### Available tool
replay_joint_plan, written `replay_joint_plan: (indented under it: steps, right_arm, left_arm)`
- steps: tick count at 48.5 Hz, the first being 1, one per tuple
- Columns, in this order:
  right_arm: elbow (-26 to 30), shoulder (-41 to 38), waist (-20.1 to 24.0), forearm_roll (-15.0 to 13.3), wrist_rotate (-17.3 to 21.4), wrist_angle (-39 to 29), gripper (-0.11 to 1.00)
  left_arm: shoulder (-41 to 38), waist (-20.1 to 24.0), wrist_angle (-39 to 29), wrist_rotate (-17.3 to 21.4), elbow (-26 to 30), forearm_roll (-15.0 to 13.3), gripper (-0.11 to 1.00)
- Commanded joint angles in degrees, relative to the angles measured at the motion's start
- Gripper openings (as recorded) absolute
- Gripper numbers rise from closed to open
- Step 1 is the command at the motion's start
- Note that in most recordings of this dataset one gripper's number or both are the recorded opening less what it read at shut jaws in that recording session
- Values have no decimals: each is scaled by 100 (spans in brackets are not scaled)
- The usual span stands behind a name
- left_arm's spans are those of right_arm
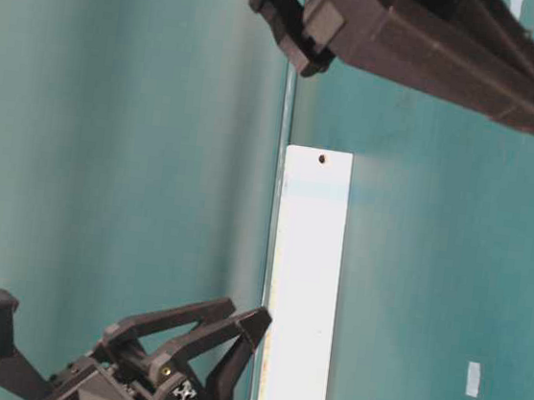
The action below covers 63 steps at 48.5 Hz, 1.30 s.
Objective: Move the wooden board into place and insert the rod into its hole.
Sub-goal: 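Move the left gripper onto the white board's left end and grasp it, then drag the held board down toward the table center with the left gripper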
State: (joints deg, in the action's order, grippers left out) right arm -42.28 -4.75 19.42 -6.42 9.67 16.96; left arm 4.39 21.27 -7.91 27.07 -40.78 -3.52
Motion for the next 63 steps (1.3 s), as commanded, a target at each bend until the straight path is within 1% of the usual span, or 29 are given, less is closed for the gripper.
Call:
replay_joint_plan:
  steps: [1, 11, 18, 27, 40, 47, 63]
  right_arm:
    - [123, 167, -18, 0, 9, -9, 62]
    - [176, 114, -105, -9, 9, -9, 62]
    - [193, 97, -185, 0, 9, -9, 62]
    - [193, 97, -264, 0, 9, -9, 62]
    - [185, 79, -325, 0, 9, -9, 62]
    - [158, 79, -343, 0, 9, -9, 62]
    - [123, 79, -378, 0, 9, -9, 62]
  left_arm:
    - [132, 132, 9, 97, 132, 0, 84]
    - [-35, 466, 18, 237, 158, 0, 84]
    - [-229, 519, 18, 413, 237, 0, 84]
    - [-527, 571, 26, 738, 352, 9, 84]
    - [-914, 782, 255, 756, 519, 0, 84]
    - [-1134, 853, 272, 756, 606, 9, 83]
    - [-1494, 879, 492, 668, 668, -9, 83]
